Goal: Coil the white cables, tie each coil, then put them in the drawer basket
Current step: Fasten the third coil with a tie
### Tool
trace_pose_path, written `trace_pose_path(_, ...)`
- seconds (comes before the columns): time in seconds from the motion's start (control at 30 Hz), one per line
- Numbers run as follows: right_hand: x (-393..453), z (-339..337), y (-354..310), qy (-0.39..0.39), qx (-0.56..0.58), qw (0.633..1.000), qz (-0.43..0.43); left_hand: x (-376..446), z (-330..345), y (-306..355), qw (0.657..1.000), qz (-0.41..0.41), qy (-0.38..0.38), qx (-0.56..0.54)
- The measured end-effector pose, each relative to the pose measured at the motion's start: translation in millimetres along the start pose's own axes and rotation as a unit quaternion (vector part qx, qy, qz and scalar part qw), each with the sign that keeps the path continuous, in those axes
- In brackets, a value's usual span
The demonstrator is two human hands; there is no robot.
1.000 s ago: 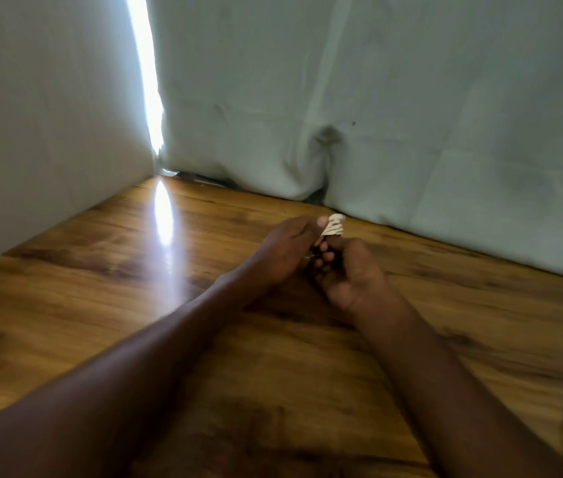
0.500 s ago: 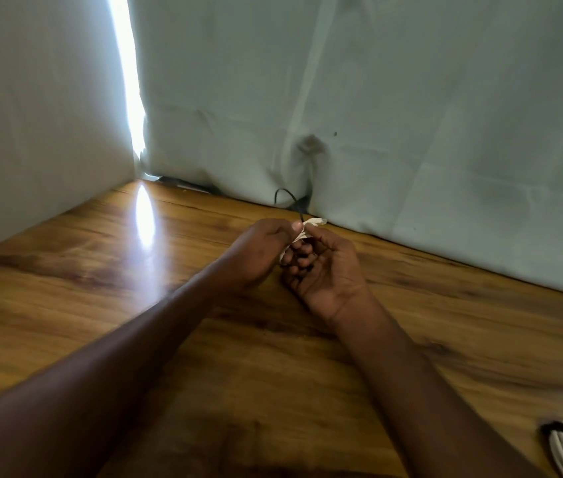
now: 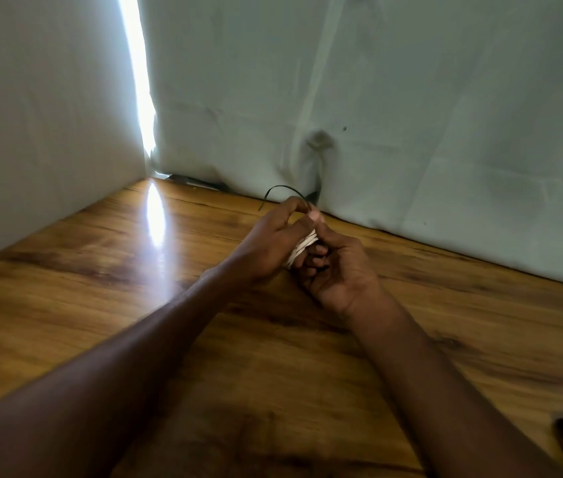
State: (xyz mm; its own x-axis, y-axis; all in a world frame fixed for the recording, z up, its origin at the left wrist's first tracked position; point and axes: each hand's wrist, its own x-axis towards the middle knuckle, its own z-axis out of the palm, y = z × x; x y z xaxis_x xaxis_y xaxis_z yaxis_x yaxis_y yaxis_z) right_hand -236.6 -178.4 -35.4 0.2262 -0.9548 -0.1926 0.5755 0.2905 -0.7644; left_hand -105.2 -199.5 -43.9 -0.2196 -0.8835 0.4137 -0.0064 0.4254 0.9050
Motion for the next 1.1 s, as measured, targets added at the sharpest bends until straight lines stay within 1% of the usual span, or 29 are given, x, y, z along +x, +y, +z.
trace_pose_path(0.07,-2,4,4,0.005,-0.04,0.999,-0.002,-5,8,5,0.995,0.044,0.078,0.045)
trace_pose_path(0.13,-5,10,9,0.006,-0.078,0.997,-0.01,-8,12,5,0.971,0.097,0.171,0.136)
trace_pose_path(0.17,-6,12,11,-0.002,-0.092,0.996,-0.01,-7,11,3,0.958,0.115,0.208,0.161)
trace_pose_path(0.2,-7,13,12,-0.018,-0.104,0.994,-0.006,-4,7,0,0.947,0.122,0.24,0.174)
trace_pose_path(0.27,-10,14,11,-0.053,-0.127,0.99,0.0,3,-8,-4,0.929,0.108,0.303,0.185)
trace_pose_path(0.3,-11,14,11,-0.052,-0.159,0.986,-0.007,5,-16,-6,0.921,0.092,0.327,0.189)
trace_pose_path(0.33,-14,14,12,-0.034,-0.21,0.977,-0.026,7,-24,-8,0.917,0.075,0.342,0.192)
trace_pose_path(0.37,-16,15,14,-0.008,-0.273,0.96,-0.056,8,-30,-9,0.916,0.059,0.349,0.191)
trace_pose_path(0.43,-19,17,20,0.04,-0.378,0.915,-0.139,7,-38,-11,0.918,0.034,0.35,0.184)
trace_pose_path(0.5,-18,17,24,0.096,-0.453,0.852,-0.245,5,-38,-8,0.925,0.024,0.334,0.181)
trace_pose_path(0.53,-16,16,24,0.124,-0.483,0.813,-0.299,5,-37,-6,0.93,0.023,0.323,0.173)
trace_pose_path(0.57,-14,14,23,0.144,-0.496,0.784,-0.345,4,-35,-5,0.936,0.023,0.311,0.16)
trace_pose_path(0.6,-13,13,22,0.155,-0.491,0.768,-0.38,4,-33,-5,0.941,0.023,0.303,0.15)
trace_pose_path(0.63,-12,12,19,0.152,-0.465,0.775,-0.401,4,-32,-5,0.943,0.021,0.3,0.145)
trace_pose_path(0.67,-12,11,15,0.135,-0.423,0.799,-0.406,4,-33,-5,0.943,0.016,0.302,0.141)
trace_pose_path(0.7,-12,11,12,0.107,-0.377,0.829,-0.398,5,-34,-6,0.942,0.008,0.307,0.135)
trace_pose_path(0.73,-13,11,9,0.078,-0.344,0.852,-0.386,6,-35,-7,0.942,-0.001,0.312,0.124)
trace_pose_path(0.77,-14,11,5,0.052,-0.322,0.867,-0.378,7,-36,-8,0.942,-0.01,0.317,0.107)
trace_pose_path(0.9,-16,13,-8,-0.037,-0.221,0.912,-0.345,7,-37,-4,0.945,-0.029,0.322,0.044)
trace_pose_path(0.97,-20,13,-12,-0.079,-0.158,0.931,-0.32,7,-36,-3,0.944,-0.031,0.325,0.047)
trace_pose_path(1.1,-26,8,-21,-0.134,-0.085,0.951,-0.267,7,-36,-5,0.945,-0.027,0.316,0.076)
